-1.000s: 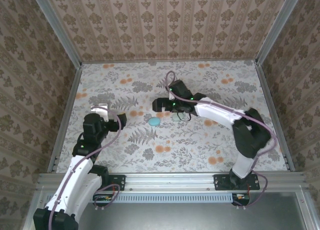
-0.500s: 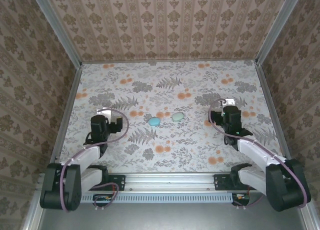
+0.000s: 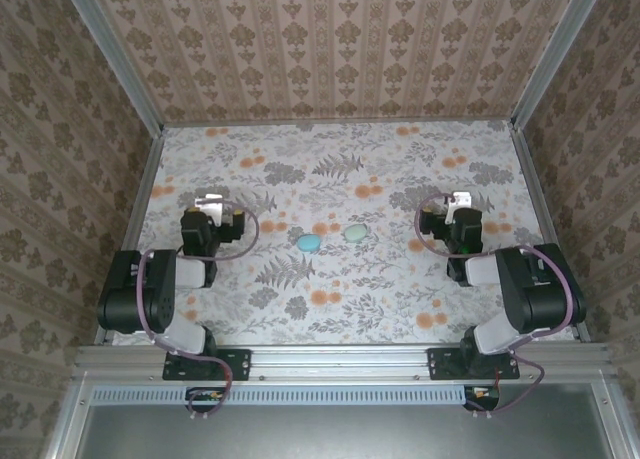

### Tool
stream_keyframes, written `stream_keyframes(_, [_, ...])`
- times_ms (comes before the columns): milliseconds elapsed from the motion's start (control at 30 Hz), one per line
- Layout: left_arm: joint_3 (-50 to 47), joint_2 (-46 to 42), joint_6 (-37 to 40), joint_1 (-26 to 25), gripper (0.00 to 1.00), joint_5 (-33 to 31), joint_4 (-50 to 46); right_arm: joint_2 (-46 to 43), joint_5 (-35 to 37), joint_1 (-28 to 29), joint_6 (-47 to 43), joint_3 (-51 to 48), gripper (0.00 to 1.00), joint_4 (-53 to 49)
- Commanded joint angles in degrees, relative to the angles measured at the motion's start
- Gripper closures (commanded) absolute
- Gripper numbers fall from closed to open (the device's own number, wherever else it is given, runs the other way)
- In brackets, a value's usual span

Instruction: Insert the wireless bluetooth earbuds into the charging case

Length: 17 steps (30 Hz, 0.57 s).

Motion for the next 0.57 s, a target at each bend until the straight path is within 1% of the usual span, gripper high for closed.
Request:
stream_keyframes(0, [3.5,-0.1,-2.1,2.0,0.00,1.2,-3.4,-0.5,-0.8,-0.7,1.6,2.5,0.00,2.3])
stream_keyframes(267, [3.4,-0.2,-2.2,2.3,0.00,1.2,-3.3,-0.1,-1.3,-0.3,0.7,3.0,0.00,2.0])
stream_keyframes(367, [3.4,-0.2,-2.3,2.3,0.00,1.2,-3.3,0.3,-3.6,-0.3,-0.2,3.9,0.00,0.7])
stream_keyframes(533, [3.4,-0.2,-2.3,2.3,0.00,1.3,-3.3,-0.2,-3.9,-0.5,-0.1,3.4,0.00,1.2])
